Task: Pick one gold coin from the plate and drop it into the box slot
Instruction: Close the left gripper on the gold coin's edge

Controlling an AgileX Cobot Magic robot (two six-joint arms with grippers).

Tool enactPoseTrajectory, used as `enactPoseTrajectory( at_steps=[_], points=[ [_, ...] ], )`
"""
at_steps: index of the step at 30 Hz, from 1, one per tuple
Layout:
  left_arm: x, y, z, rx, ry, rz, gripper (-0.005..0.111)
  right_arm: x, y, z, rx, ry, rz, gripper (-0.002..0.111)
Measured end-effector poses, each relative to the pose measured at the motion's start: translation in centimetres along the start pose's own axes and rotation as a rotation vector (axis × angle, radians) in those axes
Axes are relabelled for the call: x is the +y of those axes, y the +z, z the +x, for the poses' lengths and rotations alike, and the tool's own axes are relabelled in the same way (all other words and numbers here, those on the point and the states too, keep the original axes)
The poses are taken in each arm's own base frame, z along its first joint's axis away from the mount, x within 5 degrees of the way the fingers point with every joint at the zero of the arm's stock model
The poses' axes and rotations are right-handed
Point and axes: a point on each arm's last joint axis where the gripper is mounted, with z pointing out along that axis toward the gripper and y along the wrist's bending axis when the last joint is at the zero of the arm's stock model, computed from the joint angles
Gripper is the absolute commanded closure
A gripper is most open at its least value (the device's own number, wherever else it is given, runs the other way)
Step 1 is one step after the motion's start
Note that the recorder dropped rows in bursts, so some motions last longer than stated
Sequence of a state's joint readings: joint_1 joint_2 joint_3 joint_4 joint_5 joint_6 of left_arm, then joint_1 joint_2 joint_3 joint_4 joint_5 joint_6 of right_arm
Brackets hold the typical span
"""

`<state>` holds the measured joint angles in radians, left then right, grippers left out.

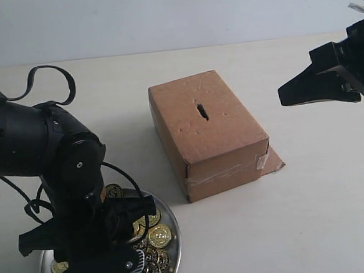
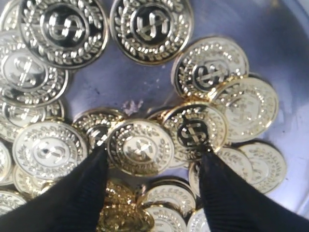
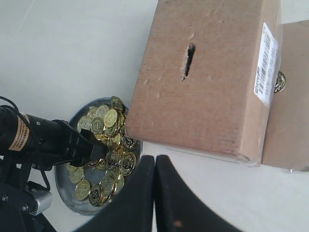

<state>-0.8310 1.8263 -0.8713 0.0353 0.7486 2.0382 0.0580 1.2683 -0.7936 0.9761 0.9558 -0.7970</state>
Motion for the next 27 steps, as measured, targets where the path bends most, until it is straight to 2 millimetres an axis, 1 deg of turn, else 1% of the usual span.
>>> enactPoseTrajectory(
  at_steps=[1,3,8,10,13,15,27],
  points=[
    [-0.01,0.0,0.01,0.001,0.002,0.001,0.065,0.0,0.0,0.0,0.0,0.0,0.0,0.108],
    [-0.04,0.0,0.03,0.003,0.005,0.004,0.068,0.0,0.0,0.0,0.0,0.0,0.0,0.108],
    [-0.07,0.0,0.04,0.005,0.008,0.007,0.068,0.02,0.0,-0.02,-0.002,0.002,-0.002,0.108],
    [-0.08,0.0,0.04,0.004,0.008,0.009,0.065,0.03,0.0,-0.03,-0.004,0.004,-0.004,0.108],
    [-0.1,0.04,0.02,0.002,0.008,0.013,0.054,0.03,0.0,-0.03,-0.004,0.004,-0.004,0.108],
    [-0.11,0.04,0.0,0.0,0.006,0.014,0.05,0.03,0.0,-0.03,-0.004,0.004,-0.004,0.108],
    [-0.04,0.04,-0.22,-0.025,-0.021,0.007,0.05,0.04,0.0,-0.04,-0.005,0.003,-0.004,0.108]
  ],
)
